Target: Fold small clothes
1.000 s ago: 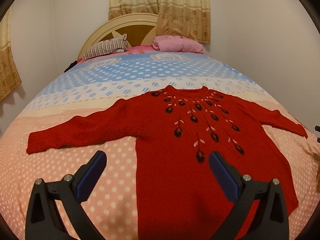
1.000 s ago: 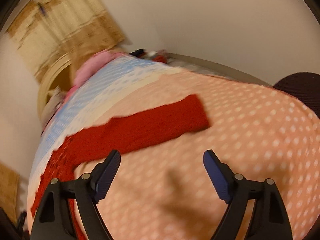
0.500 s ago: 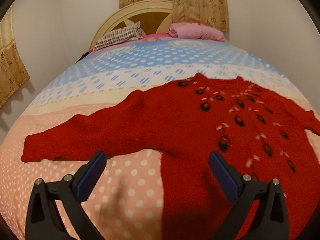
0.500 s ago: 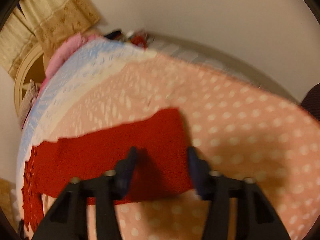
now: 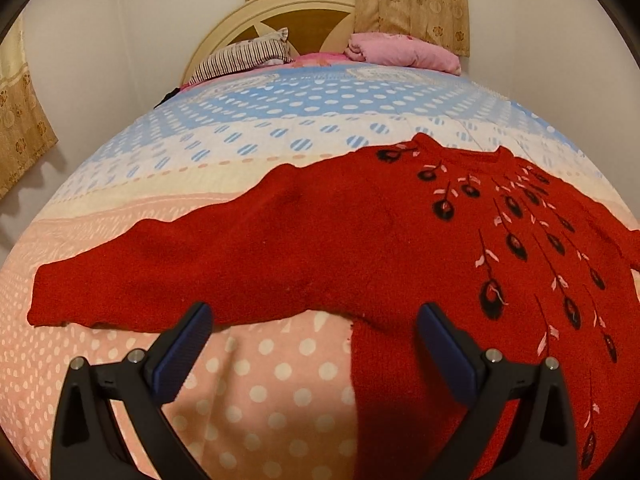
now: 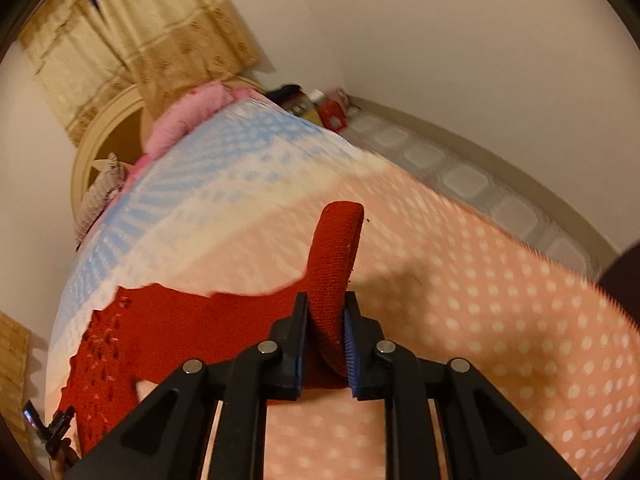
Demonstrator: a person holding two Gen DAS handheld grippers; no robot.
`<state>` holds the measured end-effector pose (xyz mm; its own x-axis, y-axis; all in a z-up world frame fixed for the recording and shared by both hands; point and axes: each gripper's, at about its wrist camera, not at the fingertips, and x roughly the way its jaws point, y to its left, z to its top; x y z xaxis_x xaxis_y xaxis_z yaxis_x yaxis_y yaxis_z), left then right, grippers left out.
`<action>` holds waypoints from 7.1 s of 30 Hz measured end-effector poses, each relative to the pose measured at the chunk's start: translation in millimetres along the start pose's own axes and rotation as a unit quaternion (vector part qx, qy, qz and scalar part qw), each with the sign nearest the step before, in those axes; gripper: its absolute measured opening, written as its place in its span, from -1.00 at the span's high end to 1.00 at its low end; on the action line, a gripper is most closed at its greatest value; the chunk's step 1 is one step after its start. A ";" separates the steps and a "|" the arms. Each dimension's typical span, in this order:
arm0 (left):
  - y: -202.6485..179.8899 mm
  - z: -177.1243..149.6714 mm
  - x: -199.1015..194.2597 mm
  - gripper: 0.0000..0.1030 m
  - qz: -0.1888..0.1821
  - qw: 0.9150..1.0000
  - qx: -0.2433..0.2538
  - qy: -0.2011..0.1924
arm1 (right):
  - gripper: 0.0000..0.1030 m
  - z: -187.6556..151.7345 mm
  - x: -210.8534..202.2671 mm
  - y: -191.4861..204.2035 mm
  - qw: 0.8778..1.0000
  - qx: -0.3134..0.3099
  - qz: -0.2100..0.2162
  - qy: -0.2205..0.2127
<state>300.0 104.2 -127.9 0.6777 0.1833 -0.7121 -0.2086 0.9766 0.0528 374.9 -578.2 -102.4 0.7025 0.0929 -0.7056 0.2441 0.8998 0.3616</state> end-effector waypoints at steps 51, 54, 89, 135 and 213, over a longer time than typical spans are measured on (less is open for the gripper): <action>45.7 -22.7 -13.5 -1.00 -0.010 0.997 -0.069 -0.015 | 0.84 -17.1 29.4 181.8 0.978 -0.208 -0.011 0.029; 46.1 -24.2 -13.0 -1.00 -0.013 0.997 -0.070 -0.016 | 0.84 -8.2 6.5 211.5 0.976 -0.219 0.015 0.003; 61.1 -28.9 -15.2 -1.00 -0.023 0.994 -0.107 -0.025 | -0.28 -173.6 114.2 400.9 0.897 -0.419 0.052 0.127; 74.3 -34.0 -8.8 -1.00 -0.037 0.990 -0.138 -0.005 | 0.34 -267.9 126.6 520.0 0.872 -0.408 0.237 0.134; -5.0 1.5 12.6 0.53 -0.098 0.995 -0.027 0.010 | -0.66 -202.7 109.6 374.7 0.929 -0.365 0.050 0.030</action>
<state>310.6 101.8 -136.0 0.6952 -0.0136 -0.7186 -0.1112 0.9858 -0.1262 407.9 -144.5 -167.8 0.6538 0.1952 -0.7311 -0.3541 0.9328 -0.0675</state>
